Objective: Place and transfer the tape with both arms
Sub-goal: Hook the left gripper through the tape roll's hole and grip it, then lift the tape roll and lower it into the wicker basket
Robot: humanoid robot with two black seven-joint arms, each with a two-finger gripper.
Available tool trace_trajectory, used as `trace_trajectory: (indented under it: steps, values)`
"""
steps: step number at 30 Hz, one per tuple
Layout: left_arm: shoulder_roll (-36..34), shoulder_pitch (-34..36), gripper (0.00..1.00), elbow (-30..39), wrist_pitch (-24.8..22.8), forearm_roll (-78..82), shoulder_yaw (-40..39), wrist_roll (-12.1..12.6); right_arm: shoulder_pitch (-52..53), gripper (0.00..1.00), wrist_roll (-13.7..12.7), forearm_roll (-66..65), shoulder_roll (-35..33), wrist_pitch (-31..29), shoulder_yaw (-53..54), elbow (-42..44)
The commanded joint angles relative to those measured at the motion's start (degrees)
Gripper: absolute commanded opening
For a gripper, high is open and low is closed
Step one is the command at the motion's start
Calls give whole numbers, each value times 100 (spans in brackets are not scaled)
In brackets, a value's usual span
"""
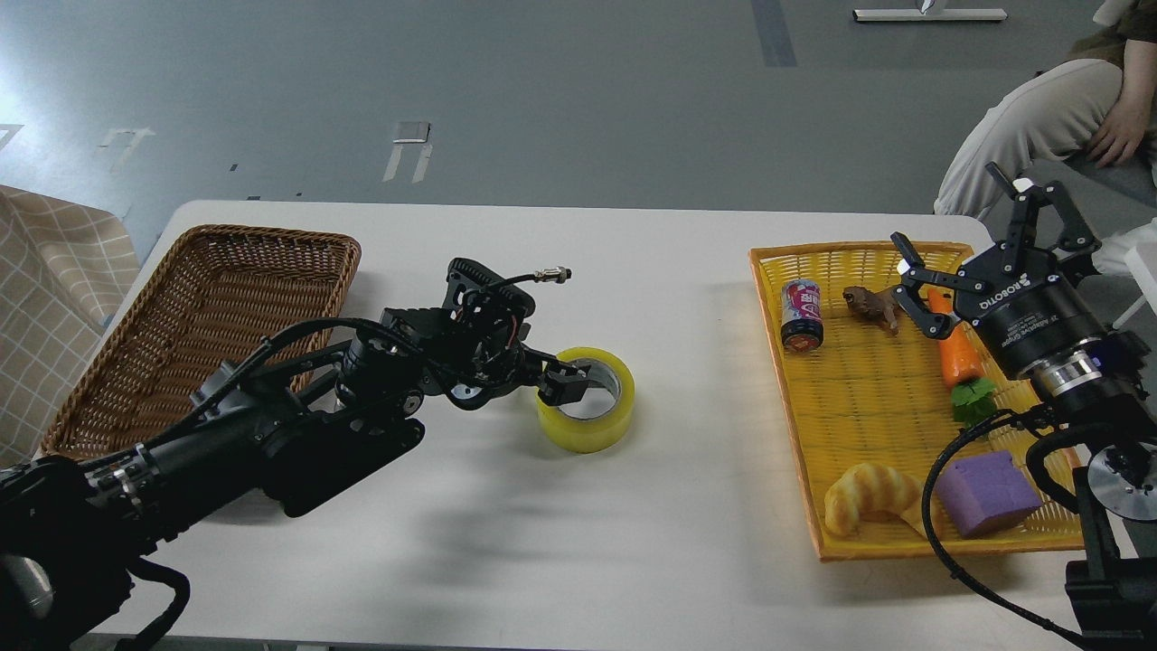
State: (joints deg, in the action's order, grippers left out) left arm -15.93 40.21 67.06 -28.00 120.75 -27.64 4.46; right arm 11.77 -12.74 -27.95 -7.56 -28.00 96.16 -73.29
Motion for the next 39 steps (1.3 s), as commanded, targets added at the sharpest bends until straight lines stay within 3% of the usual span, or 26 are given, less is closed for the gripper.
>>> trace_trajectory:
  steps: [1,4,5,6,9,10,25,30,39]
  values:
    - [2,-13,88,0,0,1,13,-15,1,100,0,-9,0,0,-1,-1]
    - [2,-13,74,-8,0,10,13,11,1,100,0,0,0,0,-1,-1]
    - [2,-13,60,-8,0,10,22,37,-8,99,0,0,0,0,8,-1]
    - [2,-13,52,-8,0,18,22,55,-8,100,0,0,0,0,8,7]
    - [-7,5,6,-8,0,10,83,81,1,99,0,0,0,0,17,-1]
    - [2,13,0,-8,0,-34,162,81,1,100,0,9,0,0,25,-1]
    - [-156,163,0,150,0,-52,198,99,27,100,79,26,9,0,43,-10]
    - [-367,636,0,264,0,-402,136,231,80,99,88,27,9,0,122,-28]
    - [-841,1647,0,247,0,-1237,207,169,71,100,167,27,9,0,201,-19]
